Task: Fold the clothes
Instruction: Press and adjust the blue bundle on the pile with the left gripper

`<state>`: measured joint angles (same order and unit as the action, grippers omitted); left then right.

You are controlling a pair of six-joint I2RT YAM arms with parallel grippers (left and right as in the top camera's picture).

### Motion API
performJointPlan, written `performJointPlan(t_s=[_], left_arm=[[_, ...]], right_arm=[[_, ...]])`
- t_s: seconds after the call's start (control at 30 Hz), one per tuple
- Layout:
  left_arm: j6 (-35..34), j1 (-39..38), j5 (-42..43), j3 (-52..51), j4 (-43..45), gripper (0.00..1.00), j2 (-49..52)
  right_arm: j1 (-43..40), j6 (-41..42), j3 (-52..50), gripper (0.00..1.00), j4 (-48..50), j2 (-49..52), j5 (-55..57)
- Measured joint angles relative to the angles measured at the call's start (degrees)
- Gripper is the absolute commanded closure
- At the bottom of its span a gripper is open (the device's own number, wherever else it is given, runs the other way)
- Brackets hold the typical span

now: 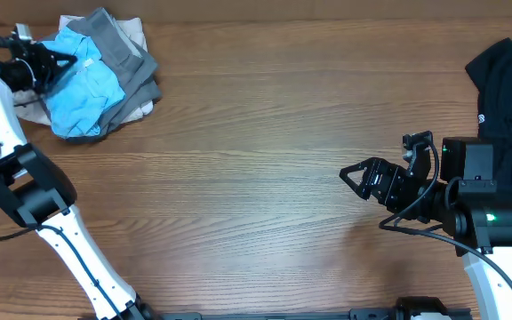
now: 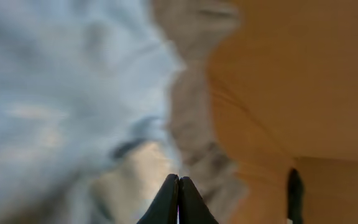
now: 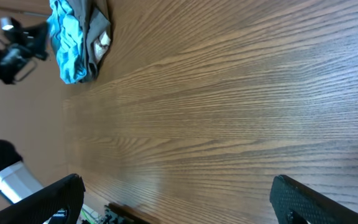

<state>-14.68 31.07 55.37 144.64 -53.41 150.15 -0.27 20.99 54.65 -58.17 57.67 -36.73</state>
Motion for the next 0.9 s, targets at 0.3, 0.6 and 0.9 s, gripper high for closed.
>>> performJointPlan(t_s=[0.3,0.6,0.9], left_arm=[[6.9,0.0,-3.2,1.0,-26.5,0.96,-14.8],[16.4,-0.1,-9.5,-5.4,-31.4,0.96,-10.5],[19.1,-1.1,-10.9,-18.5,-19.7,0.91,-7.2]], right_arm=[[0.0,-0.2,0.0,0.00,-1.1,0.0,-0.3],[0.0,-0.7,0.0,0.00,-1.7,0.0,-0.4],[0.0,-1.2,0.0,0.00,-1.7,0.0,-0.3]])
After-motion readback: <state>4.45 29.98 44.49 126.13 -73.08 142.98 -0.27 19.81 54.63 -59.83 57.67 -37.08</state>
